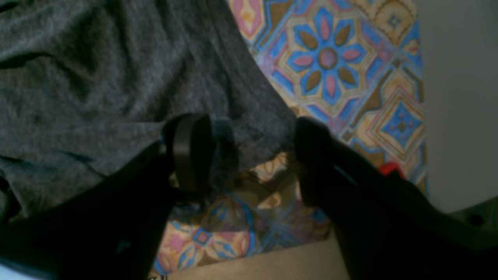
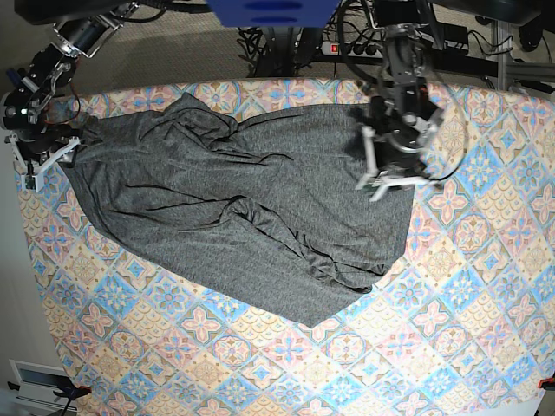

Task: Layout the t-shirt on the table in an organized manner, then fold the t-shirt properly
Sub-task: 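Move the left gripper back inward over the shirt's middle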

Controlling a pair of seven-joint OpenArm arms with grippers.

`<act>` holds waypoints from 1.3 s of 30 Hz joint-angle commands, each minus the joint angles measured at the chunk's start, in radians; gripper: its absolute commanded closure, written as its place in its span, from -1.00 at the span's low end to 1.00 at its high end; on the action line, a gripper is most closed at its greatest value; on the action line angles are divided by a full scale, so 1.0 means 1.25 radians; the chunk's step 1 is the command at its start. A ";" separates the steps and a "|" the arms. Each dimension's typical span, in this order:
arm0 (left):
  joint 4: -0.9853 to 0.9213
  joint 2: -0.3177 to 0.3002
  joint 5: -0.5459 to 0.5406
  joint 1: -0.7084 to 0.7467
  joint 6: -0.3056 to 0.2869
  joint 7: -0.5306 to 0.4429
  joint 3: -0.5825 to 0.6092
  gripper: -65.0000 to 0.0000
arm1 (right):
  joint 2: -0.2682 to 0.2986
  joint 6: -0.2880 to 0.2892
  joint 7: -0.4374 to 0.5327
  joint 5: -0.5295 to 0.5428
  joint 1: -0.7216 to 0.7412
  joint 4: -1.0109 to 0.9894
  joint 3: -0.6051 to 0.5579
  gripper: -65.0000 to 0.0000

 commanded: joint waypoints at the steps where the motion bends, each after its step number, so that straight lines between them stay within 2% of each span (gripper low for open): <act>1: 0.028 0.004 -0.011 -0.002 0.007 -0.016 0.031 0.42 | 0.017 0.002 0.011 0.009 0.007 0.012 0.003 -0.01; 5: 0.030 0.009 -0.010 -0.007 0.007 -0.016 0.191 0.14 | 0.017 0.002 0.011 0.009 0.007 0.012 0.002 -0.01; 8: 0.026 0.015 -0.009 -0.018 0.007 -0.015 0.285 0.03 | 0.017 0.002 0.011 0.009 0.007 0.012 0.002 -0.01; 10: 0.013 0.021 -0.009 -0.024 0.007 -0.006 0.316 -0.02 | 0.017 0.002 0.011 0.009 0.007 0.012 0.002 -0.01; 14: -0.054 0.051 -0.006 -0.059 0.007 0.029 0.310 -0.03 | 0.017 0.002 0.011 0.009 0.007 0.012 0.002 -0.01; 19: -0.097 0.049 -0.003 -0.081 0.007 0.050 0.315 -0.03 | 0.017 0.002 0.011 0.009 0.007 0.012 0.002 -0.01; 29: -0.178 0.051 -0.009 -0.082 0.007 0.050 0.316 -0.03 | 0.017 0.002 0.011 0.009 0.007 0.012 0.002 -0.01; 39: -0.183 0.053 -0.011 -0.081 0.007 0.045 0.321 -0.02 | 0.017 0.002 0.011 0.009 0.007 0.012 0.002 -0.01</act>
